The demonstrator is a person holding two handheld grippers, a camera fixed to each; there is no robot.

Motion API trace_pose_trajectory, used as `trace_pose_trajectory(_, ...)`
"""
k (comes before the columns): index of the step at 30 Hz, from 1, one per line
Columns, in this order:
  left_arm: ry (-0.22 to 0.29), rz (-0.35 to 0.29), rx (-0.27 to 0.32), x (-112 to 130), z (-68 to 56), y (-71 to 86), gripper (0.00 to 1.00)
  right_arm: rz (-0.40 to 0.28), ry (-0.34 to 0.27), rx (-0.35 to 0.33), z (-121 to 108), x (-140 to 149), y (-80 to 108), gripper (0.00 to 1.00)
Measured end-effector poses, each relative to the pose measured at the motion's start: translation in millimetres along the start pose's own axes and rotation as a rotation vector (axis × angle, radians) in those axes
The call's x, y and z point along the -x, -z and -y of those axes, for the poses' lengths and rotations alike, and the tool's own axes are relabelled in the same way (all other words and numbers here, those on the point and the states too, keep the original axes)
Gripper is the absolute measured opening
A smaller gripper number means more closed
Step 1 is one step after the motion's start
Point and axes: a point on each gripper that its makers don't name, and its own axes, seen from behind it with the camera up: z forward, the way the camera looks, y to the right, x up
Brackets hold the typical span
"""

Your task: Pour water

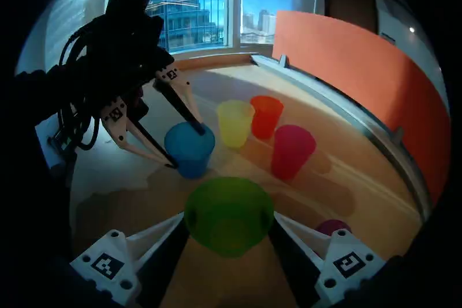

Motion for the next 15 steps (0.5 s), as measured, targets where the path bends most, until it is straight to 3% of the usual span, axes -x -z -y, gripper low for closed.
trace_pose_trajectory(15,0.017,-0.001,0.004,8.5,1.3,-1.2,0.88,0.045,0.007,-0.001,2.0,12.8,-7.4,0.90)
